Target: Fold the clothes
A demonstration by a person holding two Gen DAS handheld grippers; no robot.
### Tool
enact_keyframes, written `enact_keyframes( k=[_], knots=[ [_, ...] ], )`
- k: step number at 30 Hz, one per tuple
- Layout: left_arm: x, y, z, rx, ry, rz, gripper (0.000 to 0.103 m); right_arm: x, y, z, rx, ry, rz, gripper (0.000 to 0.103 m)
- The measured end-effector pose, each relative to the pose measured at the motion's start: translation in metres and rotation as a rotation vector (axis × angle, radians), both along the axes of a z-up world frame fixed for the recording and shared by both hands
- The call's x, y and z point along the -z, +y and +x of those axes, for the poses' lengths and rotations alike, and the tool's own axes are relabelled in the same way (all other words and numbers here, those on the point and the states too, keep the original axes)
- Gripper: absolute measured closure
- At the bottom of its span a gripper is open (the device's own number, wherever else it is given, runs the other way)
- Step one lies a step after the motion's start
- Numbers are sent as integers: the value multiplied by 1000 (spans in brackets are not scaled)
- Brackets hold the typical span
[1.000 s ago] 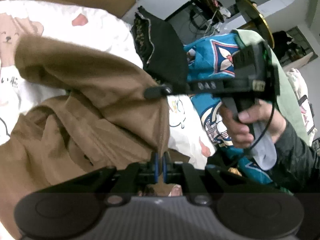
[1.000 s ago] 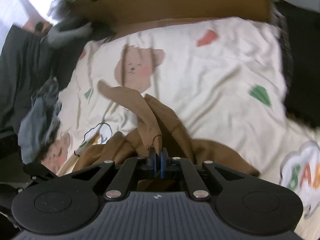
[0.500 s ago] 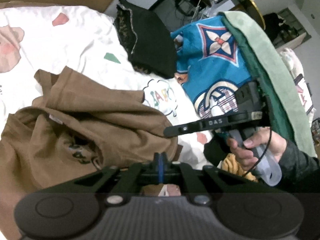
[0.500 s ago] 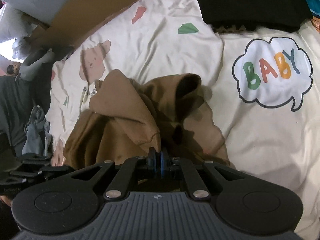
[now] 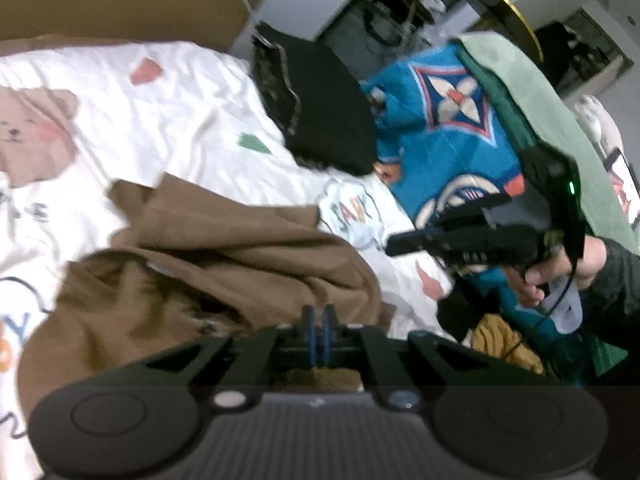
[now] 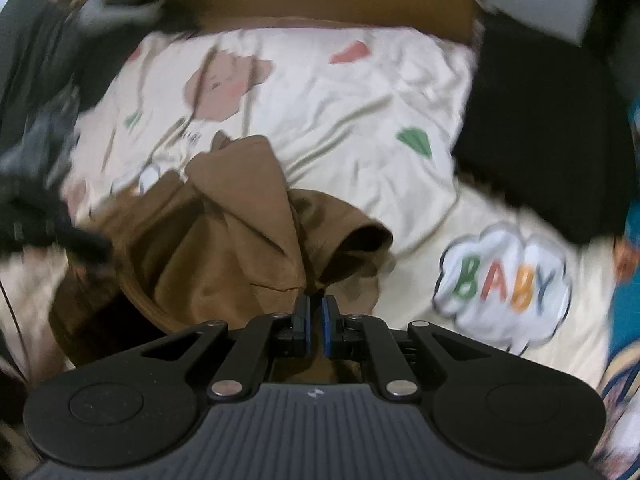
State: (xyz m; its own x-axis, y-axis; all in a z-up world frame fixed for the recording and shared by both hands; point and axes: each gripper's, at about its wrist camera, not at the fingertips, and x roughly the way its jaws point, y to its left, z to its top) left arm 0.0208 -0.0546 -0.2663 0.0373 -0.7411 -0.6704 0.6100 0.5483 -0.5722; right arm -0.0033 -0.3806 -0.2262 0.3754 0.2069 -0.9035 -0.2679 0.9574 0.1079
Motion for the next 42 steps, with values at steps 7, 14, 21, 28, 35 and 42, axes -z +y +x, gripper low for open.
enact_keyframes(
  k=[7,14,21,28,35,42],
  knots=[
    [-16,61,25,-195,-65,39,81,1,23,-1,-224,5,-122,58],
    [-5,134,42,-396,-52,121,77,8,28,19,-120,47,-20,57],
    [30,170,46,-471,34,196,68,41,29,34,-14,133,11,57],
    [64,163,61,-475,131,187,67,61,33,38,22,176,14,57],
    [89,157,60,-483,195,208,53,75,22,32,97,180,91,57],
    [108,149,53,-455,318,143,70,83,10,24,173,196,239,68]
  ],
)
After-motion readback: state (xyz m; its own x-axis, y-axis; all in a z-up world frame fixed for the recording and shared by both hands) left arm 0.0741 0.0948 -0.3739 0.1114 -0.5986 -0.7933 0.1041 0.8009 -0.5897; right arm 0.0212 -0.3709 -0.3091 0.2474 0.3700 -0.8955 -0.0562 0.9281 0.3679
